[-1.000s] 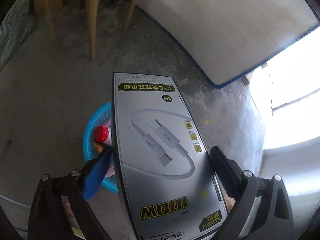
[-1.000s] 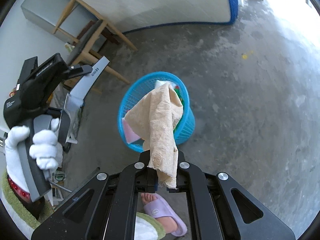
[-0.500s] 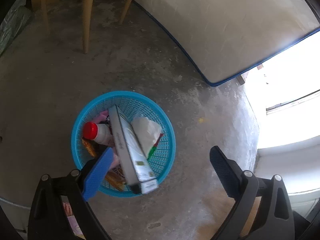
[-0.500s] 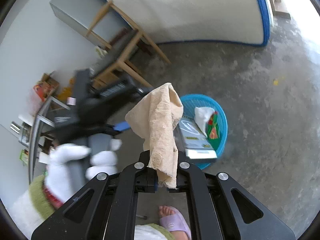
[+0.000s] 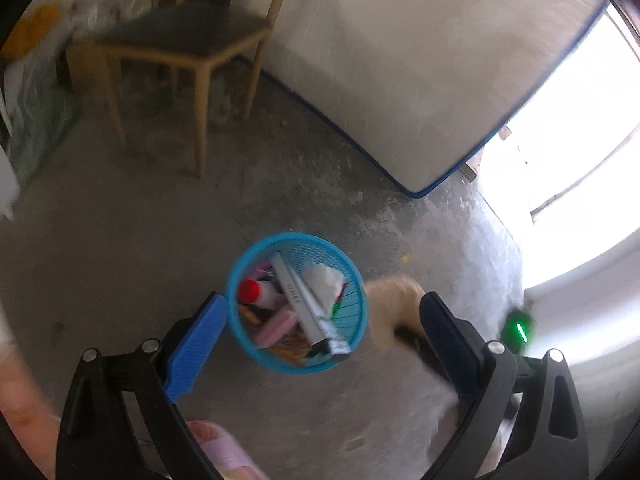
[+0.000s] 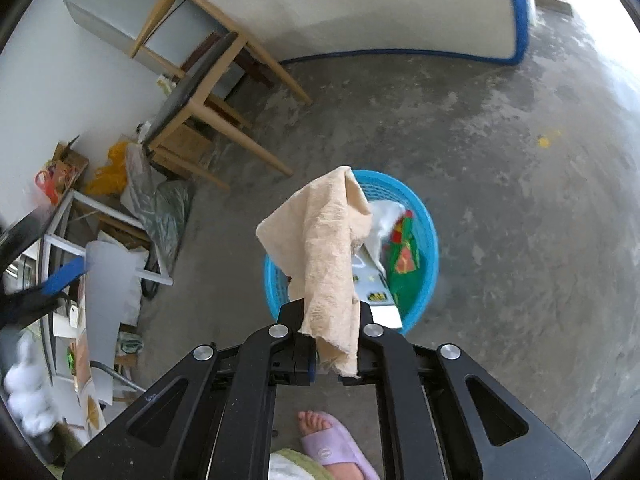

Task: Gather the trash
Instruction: 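Open both tools over the wastebasket to drop the box and towel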

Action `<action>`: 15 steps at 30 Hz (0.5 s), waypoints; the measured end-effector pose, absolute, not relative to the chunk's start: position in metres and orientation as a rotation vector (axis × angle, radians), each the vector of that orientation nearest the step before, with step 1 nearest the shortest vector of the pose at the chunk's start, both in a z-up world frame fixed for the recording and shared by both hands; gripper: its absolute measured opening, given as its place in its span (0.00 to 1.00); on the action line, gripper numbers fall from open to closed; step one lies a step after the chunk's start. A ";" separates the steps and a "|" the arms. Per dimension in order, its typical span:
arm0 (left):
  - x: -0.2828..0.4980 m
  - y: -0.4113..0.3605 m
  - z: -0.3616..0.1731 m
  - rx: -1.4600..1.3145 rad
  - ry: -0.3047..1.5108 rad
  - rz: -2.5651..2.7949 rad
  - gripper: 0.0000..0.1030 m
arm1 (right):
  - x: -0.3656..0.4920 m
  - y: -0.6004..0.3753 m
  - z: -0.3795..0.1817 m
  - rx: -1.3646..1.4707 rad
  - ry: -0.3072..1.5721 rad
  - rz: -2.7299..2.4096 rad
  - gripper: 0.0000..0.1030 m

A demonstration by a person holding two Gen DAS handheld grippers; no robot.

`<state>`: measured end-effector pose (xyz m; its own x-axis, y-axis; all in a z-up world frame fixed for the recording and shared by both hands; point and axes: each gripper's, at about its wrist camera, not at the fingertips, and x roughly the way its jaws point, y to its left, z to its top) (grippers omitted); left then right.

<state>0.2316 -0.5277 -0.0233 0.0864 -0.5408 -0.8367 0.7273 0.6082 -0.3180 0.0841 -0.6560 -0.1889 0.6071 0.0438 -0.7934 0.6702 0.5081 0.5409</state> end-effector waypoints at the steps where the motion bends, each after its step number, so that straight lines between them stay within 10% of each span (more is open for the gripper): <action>1: 0.226 -0.513 -0.010 0.214 1.113 -0.963 0.92 | 0.093 -0.658 -0.193 0.984 0.865 -0.428 0.08; 6: 0.200 -0.436 0.036 0.246 1.001 -0.961 0.92 | 0.129 -0.663 -0.211 0.992 0.907 -0.409 0.16; 8: 0.192 -0.411 0.044 0.231 0.985 -0.952 0.92 | 0.140 -0.669 -0.229 1.024 0.939 -0.413 0.45; 15: 0.143 -0.324 0.053 0.197 0.880 -0.901 0.92 | 0.126 -0.684 -0.245 1.104 0.969 -0.492 0.56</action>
